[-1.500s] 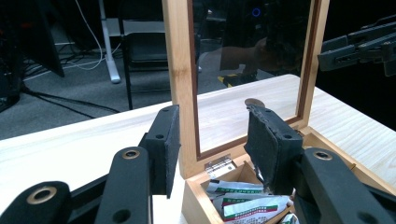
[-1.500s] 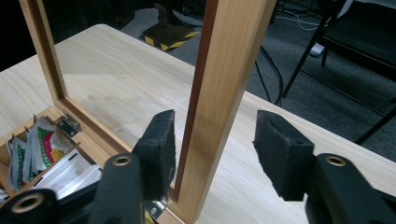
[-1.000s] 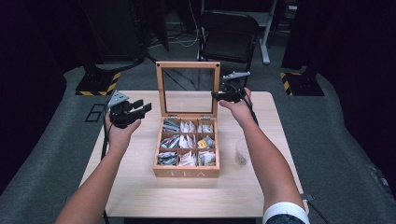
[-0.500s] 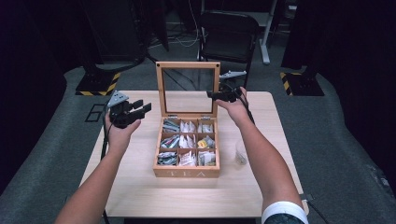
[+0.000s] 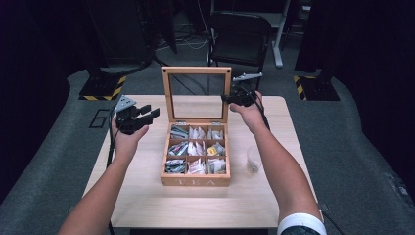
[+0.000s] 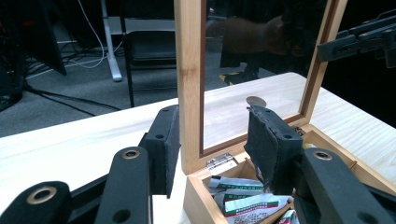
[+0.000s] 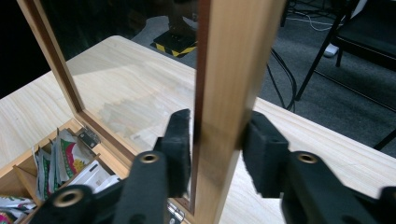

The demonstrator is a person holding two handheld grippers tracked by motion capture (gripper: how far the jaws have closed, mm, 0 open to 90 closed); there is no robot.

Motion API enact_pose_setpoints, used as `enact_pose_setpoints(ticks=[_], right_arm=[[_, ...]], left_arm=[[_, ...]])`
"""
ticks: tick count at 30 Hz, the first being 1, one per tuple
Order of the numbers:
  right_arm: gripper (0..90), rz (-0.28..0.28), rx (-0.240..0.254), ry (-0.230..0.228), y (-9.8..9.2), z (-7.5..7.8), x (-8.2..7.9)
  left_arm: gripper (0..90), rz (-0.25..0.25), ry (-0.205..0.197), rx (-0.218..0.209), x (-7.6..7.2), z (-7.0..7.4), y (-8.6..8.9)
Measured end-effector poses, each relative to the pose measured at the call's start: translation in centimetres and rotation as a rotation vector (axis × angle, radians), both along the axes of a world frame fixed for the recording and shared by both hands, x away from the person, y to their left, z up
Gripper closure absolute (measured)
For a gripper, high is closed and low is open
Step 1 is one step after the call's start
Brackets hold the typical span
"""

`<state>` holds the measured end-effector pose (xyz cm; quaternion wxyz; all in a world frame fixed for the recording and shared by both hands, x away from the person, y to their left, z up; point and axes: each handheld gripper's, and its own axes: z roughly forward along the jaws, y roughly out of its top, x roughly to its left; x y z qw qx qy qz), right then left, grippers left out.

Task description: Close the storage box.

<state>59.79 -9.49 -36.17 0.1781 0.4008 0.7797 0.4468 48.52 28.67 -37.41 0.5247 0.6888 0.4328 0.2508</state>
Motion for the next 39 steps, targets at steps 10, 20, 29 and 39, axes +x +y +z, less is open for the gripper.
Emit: enact_pose_setpoints(ticks=[10, 20, 29, 39], right_arm=[[65.8, 0.033, -0.017, -0.017, -0.3, 0.3, -1.3], [65.9, 0.047, -0.024, -0.046, -0.3, 0.2, -2.6], [65.7, 0.059, -0.038, -0.097, -0.4, -0.1, -3.8], [65.4, 0.083, -0.064, -0.121, -0.4, -0.1, -4.7]], left_arm=[[54.4, -0.013, 0.005, -0.004, 0.4, -0.3, -1.1], [54.3, -0.014, 0.002, -0.007, 0.9, -0.1, -1.9], [54.5, -0.02, -0.017, -0.011, 1.4, 1.1, -2.4], [55.2, -0.019, -0.02, -0.023, 2.2, 2.0, -2.7]])
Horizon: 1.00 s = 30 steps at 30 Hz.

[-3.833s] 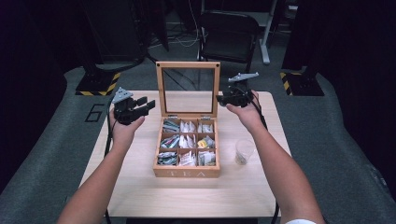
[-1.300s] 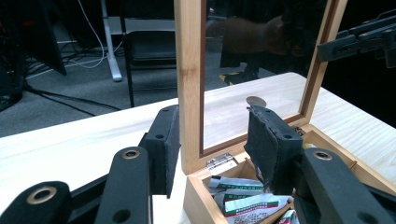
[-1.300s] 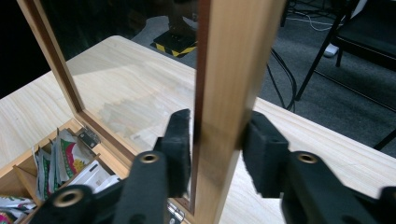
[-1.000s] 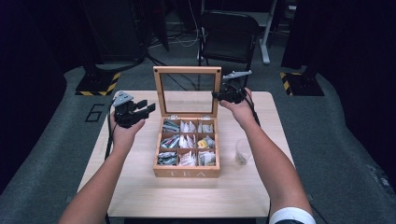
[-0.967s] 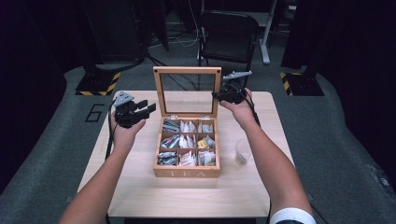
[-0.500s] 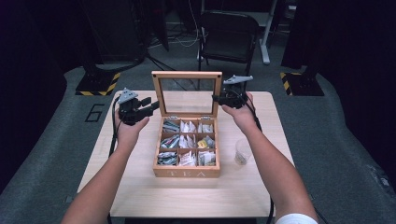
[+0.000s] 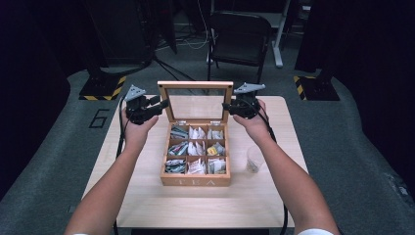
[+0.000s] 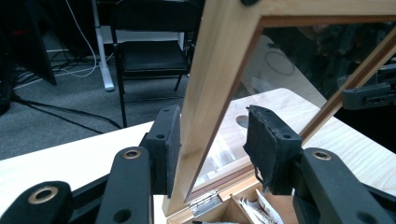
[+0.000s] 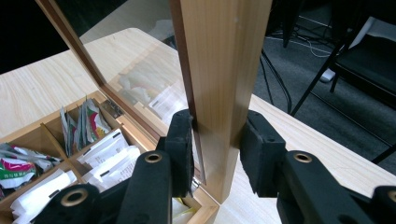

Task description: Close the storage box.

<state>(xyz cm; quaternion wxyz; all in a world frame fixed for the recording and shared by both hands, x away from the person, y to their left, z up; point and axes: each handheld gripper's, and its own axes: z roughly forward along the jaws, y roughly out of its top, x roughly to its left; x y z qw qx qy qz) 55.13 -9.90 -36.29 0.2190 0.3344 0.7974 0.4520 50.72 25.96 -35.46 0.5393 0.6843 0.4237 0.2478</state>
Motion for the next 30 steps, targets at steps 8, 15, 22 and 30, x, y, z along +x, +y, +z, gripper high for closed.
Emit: enact_pose_setpoints(ticks=[8, 15, 22, 30], right_arm=[[65.2, 0.005, -0.012, -0.007, 0.0, -0.1, -0.7], [64.9, 0.019, -0.024, -0.023, 0.0, -0.2, -1.0], [64.4, 0.019, -0.015, -0.028, -0.1, -0.4, -1.4], [63.6, 0.026, -0.006, -0.037, -0.2, -0.6, -1.7]], left_arm=[[60.8, 0.003, -0.029, 0.02, -0.1, 0.6, -0.4], [61.2, -0.014, -0.036, 0.043, -0.6, 1.0, -0.2], [61.1, -0.016, -0.044, 0.038, -1.2, 1.3, -0.2], [61.1, -0.023, -0.051, 0.041, -2.0, 1.8, -0.1]])
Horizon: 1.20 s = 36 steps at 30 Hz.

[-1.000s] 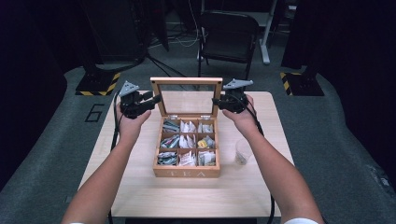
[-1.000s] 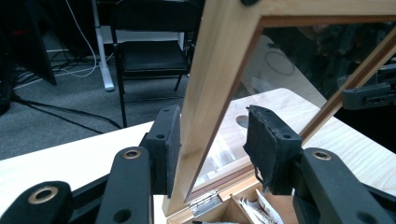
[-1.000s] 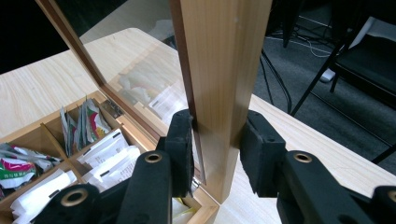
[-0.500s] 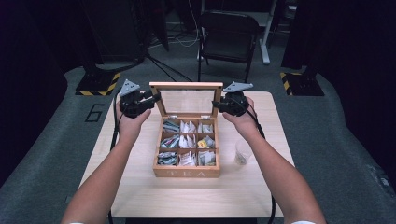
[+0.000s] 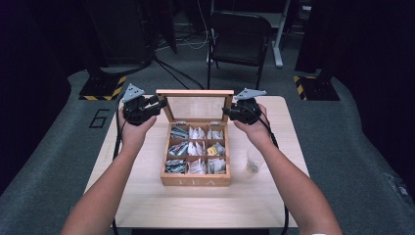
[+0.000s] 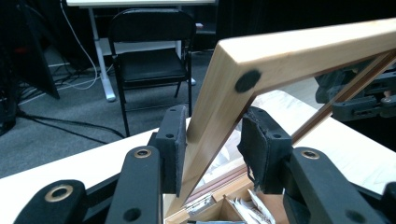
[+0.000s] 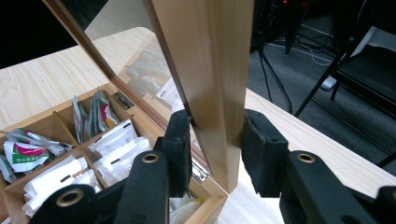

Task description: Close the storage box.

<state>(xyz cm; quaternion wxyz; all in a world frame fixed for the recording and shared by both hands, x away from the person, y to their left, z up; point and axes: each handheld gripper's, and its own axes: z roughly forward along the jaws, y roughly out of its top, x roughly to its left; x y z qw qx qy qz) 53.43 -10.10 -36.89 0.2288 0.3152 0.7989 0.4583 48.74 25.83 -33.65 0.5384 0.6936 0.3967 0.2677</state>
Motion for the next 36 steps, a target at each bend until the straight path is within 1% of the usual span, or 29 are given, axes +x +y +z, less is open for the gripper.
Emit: enact_pose_setpoints(ticks=[1, 3, 5, 6, 7, 8, 11, 12, 13, 16, 18, 19, 21, 23, 25, 29, 30, 32, 33, 36], right_arm=[[63.5, -0.003, 0.003, 0.007, 0.0, 0.0, -0.1], [63.5, -0.001, 0.0, 0.005, 0.0, 0.0, -0.2], [63.4, 0.003, -0.002, -0.008, 0.0, -0.1, -0.2], [63.3, -0.005, 0.004, 0.006, 0.0, -0.1, -0.4], [63.1, -0.002, 0.003, 0.0, 0.0, -0.1, -0.3], [63.0, -0.004, 0.002, 0.008, 0.0, -0.1, -0.4], [61.1, 0.001, 0.0, 0.007, 0.0, -0.1, -0.5], [58.9, 0.0, 0.012, 0.018, 0.0, -0.1, -0.5], [57.3, 0.006, 0.026, 0.017, -0.1, 0.0, -0.6], [54.1, 0.016, 0.034, 0.009, 0.0, 0.4, -1.1], [52.1, 0.013, 0.047, 0.0, 0.0, 0.5, -1.5], [51.6, 0.016, 0.042, -0.002, -0.1, 0.6, -1.7], [51.5, 0.004, 0.054, 0.005, -0.1, 0.7, -2.1], [51.4, 0.002, 0.056, 0.013, -0.3, 0.8, -2.4], [51.5, 0.011, 0.054, 0.008, -0.4, 1.0, -2.7], [51.7, 0.002, 0.071, 0.011, -0.6, 1.5, -3.4], [51.6, 0.008, 0.064, 0.006, -0.6, 1.6, -3.5], [51.7, 0.011, 0.069, 0.01, -0.7, 1.8, -3.9], [51.7, 0.023, 0.065, 0.003, -0.8, 1.9, -4.0], [51.7, 0.033, 0.064, -0.002, -0.9, 2.2, -4.6]], left_arm=[[61.0, -0.001, -0.003, 0.0, -0.1, 0.1, 0.0], [61.0, -0.003, -0.004, 0.003, -0.3, 0.2, 0.0], [60.9, -0.005, -0.005, 0.007, -0.5, 0.4, 0.1], [60.9, -0.005, -0.007, 0.004, -0.5, 0.4, 0.0], [60.9, -0.004, -0.007, 0.005, -0.6, 0.4, 0.0], [60.9, -0.007, -0.008, 0.005, -0.7, 0.4, 0.0], [60.8, -0.008, -0.008, 0.003, -0.9, 0.4, 0.1], [60.7, -0.01, -0.007, 0.0, -1.0, 0.3, 0.1], [60.6, -0.013, -0.009, -0.002, -1.0, 0.3, 0.1], [60.5, -0.018, -0.004, -0.003, -1.3, 0.2, 0.2], [60.5, -0.019, -0.01, -0.001, -1.5, 0.1, 0.2], [60.4, -0.021, -0.009, 0.003, -1.6, 0.1, 0.3], [60.3, -0.024, -0.007, -0.004, -1.8, -0.1, 0.3], [60.2, -0.028, -0.011, -0.002, -2.0, -0.2, 0.3], [60.1, -0.028, -0.01, 0.001, -2.2, -0.2, 0.3], [60.1, -0.032, -0.008, 0.007, -2.5, -0.3, 0.3], [60.1, -0.036, -0.006, 0.005, -2.7, -0.4, 0.4], [60.0, -0.038, -0.008, 0.005, -2.8, -0.5, 0.4], [59.9, -0.041, -0.006, 0.003, -2.9, -0.6, 0.4], [59.7, -0.042, -0.006, 0.001, -3.3, -0.8, 0.4]])
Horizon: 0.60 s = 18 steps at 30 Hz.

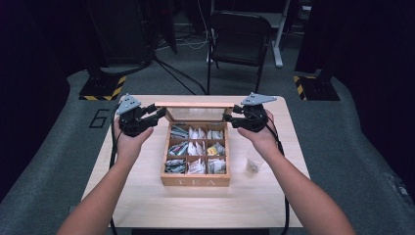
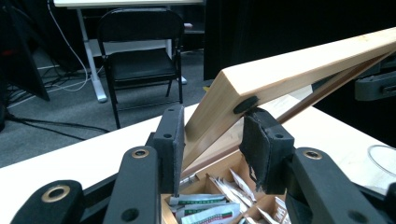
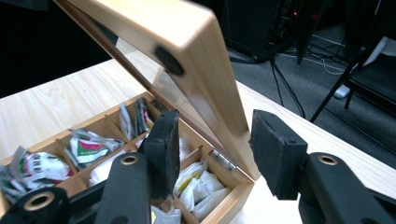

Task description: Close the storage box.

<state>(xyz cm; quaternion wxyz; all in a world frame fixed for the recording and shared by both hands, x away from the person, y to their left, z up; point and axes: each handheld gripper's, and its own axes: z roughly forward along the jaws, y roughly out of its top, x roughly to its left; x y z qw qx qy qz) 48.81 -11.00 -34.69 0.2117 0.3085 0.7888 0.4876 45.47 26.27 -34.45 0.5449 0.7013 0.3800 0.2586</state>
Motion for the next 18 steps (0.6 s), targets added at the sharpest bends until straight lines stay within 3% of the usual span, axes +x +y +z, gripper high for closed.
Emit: enact_pose_setpoints(ticks=[11, 18], right_arm=[[51.1, 0.034, -0.012, -0.041, -0.2, 1.2, -2.5], [49.9, 0.053, 0.012, -0.052, -0.5, 1.1, -4.1]], left_arm=[[59.3, -0.016, 0.004, 0.009, -1.3, -0.7, 0.2], [58.7, -0.026, 0.008, 0.002, -2.0, -1.4, 0.3]])
